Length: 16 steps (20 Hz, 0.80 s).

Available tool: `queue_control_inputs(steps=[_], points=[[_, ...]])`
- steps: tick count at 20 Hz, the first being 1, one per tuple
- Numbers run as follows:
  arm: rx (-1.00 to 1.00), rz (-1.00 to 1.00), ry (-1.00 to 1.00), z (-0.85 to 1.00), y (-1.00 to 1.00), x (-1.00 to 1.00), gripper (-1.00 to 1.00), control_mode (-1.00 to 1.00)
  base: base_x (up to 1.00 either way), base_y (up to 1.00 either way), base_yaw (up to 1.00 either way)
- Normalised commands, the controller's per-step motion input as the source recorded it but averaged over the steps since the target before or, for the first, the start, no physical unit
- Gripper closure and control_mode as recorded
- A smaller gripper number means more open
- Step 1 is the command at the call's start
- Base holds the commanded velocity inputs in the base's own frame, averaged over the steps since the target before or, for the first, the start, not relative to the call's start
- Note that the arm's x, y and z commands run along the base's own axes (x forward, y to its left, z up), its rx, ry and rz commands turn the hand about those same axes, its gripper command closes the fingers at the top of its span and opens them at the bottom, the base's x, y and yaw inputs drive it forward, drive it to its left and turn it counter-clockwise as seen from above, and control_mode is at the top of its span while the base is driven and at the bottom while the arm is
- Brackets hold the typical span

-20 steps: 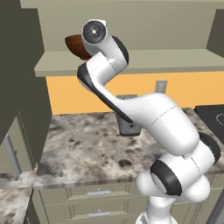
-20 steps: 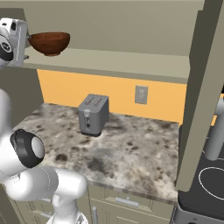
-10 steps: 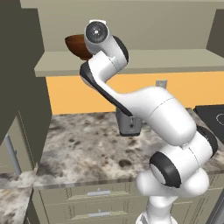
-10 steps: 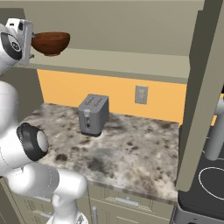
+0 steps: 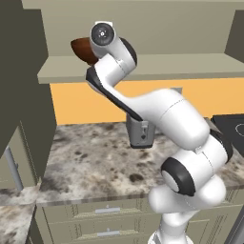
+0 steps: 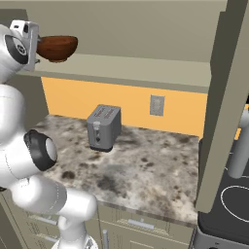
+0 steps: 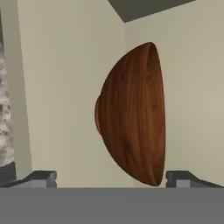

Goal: Pick up the bowls from the cabinet and place each bowl in front of a stool on the dining counter.

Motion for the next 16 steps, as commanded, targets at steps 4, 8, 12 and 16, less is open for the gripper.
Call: queue_control_inputs(steps=[4,8,12,16], points=[[0.0,0.0,0.01,-0.03,0.06,0.17,-1.0,-1.0,0.0,0.0,0.0],[0.0,0.0,0.02,-0.09,0.09,0.29,-1.0,-1.0,0.0,0.0,0.0],[0.0,0.0,0.0,-0.01,0.09,0.24,-1.0,-1.0,0.0,0.0,0.0],[0.0,0.03,0.0,0.0,0.09,0.19,-1.0,-1.0,0.0,0.0,0.0]])
